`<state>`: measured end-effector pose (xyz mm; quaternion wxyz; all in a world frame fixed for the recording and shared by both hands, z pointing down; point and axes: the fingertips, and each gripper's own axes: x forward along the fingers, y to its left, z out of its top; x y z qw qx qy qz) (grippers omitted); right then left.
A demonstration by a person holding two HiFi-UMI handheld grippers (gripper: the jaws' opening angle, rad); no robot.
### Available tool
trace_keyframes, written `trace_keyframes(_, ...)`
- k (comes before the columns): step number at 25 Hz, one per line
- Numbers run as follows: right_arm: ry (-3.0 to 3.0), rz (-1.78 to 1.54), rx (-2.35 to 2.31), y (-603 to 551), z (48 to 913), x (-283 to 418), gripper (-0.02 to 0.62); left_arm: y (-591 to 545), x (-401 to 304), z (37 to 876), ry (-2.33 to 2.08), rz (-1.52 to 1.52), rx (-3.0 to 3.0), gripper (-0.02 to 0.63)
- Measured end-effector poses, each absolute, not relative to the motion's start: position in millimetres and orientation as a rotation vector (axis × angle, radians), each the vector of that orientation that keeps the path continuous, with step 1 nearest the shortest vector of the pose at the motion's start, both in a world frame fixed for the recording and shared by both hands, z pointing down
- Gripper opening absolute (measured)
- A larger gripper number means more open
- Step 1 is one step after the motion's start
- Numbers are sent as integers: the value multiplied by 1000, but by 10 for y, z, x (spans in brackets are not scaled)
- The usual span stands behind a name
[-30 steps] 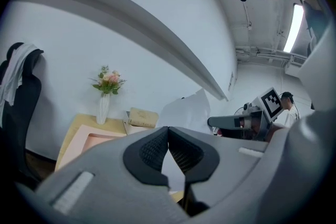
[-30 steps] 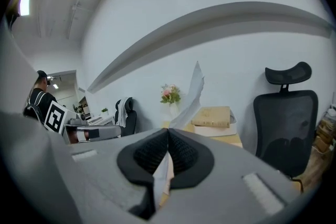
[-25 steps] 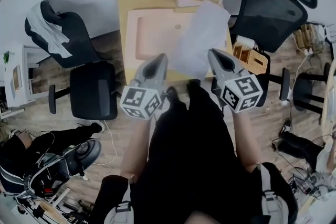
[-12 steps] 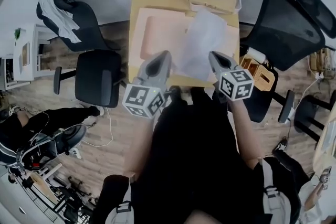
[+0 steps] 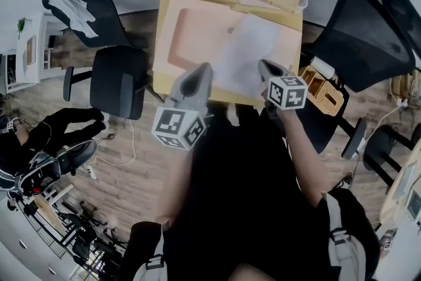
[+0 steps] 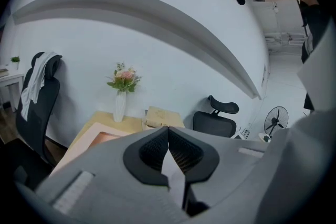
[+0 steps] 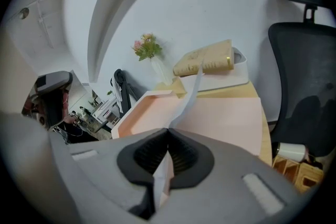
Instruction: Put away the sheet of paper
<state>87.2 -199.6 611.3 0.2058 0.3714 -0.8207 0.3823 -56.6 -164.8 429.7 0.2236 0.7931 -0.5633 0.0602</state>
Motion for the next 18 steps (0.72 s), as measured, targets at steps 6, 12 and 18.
trace_keyframes(6,-2198,1173,1029,-2037,6436,872,5,-1641,-659,4358,-1576,178,2154,9)
trace_keyframes(12,-2151,1211,1069,-2141,6578,730,5,-1669,-888,4409,-1565,190,2148,9)
trace_keyframes(18,-2098,1223,1109,-2214,6680,419,5,-1770,-1179,4432,-1517,176,2172,9)
